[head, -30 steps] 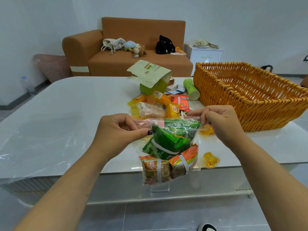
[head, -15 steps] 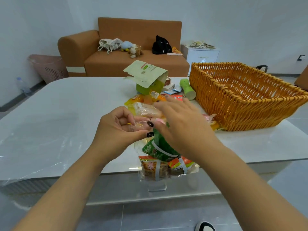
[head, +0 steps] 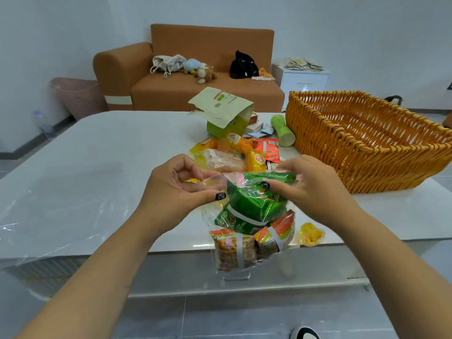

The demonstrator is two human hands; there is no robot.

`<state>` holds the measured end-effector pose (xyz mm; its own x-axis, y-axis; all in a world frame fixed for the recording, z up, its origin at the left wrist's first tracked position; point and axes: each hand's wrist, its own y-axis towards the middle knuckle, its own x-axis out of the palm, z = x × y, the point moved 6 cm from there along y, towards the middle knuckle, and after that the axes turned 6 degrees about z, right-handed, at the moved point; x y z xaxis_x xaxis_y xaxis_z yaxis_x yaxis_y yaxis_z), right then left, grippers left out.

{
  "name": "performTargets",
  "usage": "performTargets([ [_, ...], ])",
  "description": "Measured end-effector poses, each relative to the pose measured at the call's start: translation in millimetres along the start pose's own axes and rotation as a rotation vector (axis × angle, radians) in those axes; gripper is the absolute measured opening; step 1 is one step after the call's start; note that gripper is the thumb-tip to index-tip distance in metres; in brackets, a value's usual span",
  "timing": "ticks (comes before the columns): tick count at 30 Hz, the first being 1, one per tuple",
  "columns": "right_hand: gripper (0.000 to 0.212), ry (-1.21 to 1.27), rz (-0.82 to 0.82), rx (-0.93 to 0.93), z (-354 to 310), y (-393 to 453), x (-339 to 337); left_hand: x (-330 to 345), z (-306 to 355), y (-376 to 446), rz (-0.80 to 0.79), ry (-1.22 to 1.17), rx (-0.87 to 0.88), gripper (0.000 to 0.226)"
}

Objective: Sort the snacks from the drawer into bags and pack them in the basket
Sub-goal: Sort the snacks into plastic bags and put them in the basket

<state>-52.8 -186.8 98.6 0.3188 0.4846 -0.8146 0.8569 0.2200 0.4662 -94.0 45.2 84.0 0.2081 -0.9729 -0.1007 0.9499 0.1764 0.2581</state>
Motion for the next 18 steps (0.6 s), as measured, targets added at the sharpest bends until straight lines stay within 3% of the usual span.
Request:
performTargets([
  [2, 0.056, 0.419, -0.026, 0.124, 11.4, -1.1, -3.7, 1.0, -0.3, 0.3, -0.005, -0.005, -0.005, 0.038],
  [4, 0.046, 0.680, -0.042, 0.200, 23.4, -2.6, -1.3, 0.9, -2.0, 0.8, -0.012, -0.014, -0.011, 0.039],
  [8, 0.067, 1.049, -0.112, 0.306, 43.7, -5.8, 8.8, 1.5, -14.6, 2.4, -0.035, -0.016, -0.127, 0.057],
  [12, 0.076, 1.252, -0.107, 0.460, 52.9, -6.6, 20.1, 5.7, -32.9, 1.8, -0.044, 0.041, -0.263, 0.028],
  [15, 0.046, 1.340, -0.032, 0.573, 58.8, -6.0, 29.6, 12.5, -41.9, -2.1, -0.090, 0.020, -0.332, 0.041],
  [18, 0.025, 1.339, 0.052, 0.573, 61.2, -2.4, 31.7, 14.8, -40.6, -2.2, -0.111, -0.005, -0.323, 0.029],
])
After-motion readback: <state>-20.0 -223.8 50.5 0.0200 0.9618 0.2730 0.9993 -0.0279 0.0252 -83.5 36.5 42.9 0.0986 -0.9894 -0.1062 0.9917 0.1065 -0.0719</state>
